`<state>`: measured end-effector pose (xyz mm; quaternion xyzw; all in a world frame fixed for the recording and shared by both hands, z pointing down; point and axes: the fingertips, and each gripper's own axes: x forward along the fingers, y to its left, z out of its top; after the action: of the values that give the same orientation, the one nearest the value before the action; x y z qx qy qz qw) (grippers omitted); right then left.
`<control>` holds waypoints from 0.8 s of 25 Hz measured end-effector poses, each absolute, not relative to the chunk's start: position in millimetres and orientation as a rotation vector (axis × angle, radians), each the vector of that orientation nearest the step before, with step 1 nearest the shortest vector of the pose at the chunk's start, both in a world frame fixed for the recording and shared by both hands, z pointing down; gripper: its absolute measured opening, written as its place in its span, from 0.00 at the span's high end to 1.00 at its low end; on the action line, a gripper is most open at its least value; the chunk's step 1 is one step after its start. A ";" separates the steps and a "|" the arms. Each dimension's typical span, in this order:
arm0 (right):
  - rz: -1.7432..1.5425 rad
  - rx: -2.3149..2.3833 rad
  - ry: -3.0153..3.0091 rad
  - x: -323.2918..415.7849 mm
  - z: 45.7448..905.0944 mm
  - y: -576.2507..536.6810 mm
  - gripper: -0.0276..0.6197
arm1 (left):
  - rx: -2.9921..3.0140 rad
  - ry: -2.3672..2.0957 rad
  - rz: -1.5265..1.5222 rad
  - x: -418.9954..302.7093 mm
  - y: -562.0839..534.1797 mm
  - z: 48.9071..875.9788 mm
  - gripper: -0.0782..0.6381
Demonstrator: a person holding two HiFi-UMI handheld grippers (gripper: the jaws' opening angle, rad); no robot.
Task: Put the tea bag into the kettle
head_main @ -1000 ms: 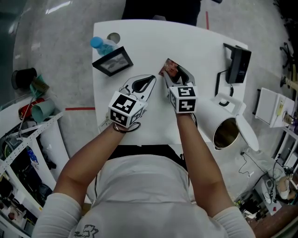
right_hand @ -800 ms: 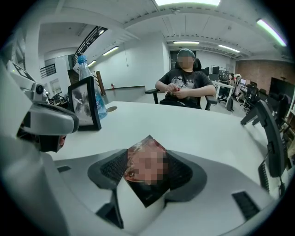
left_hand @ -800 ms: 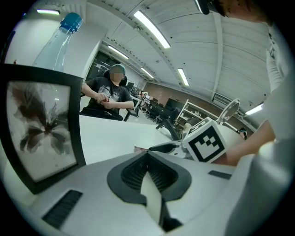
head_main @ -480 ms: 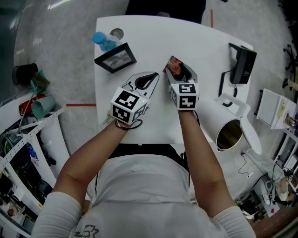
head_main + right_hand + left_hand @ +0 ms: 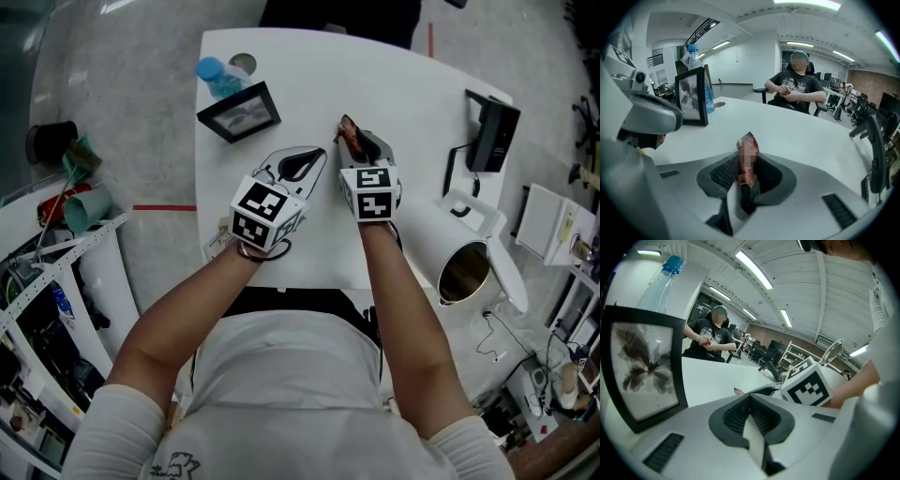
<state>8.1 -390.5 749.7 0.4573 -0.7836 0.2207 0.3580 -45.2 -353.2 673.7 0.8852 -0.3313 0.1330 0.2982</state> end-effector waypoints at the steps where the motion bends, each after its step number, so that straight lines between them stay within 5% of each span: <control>1: 0.562 1.175 -2.024 6.2 749.4 -389.9 0.79 | 2.351 -0.880 0.353 -45.4 -352.7 673.2 0.88; 20: 0.510 1.211 -2.185 -2.0 666.2 -353.8 0.82 | 2.431 -0.974 0.336 -40.1 -333.1 622.8 0.88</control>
<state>-2.0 -353.8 666.2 0.4542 -0.8197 0.1914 0.2918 -40.1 -333.1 622.8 0.8919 -0.3574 0.1234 0.2482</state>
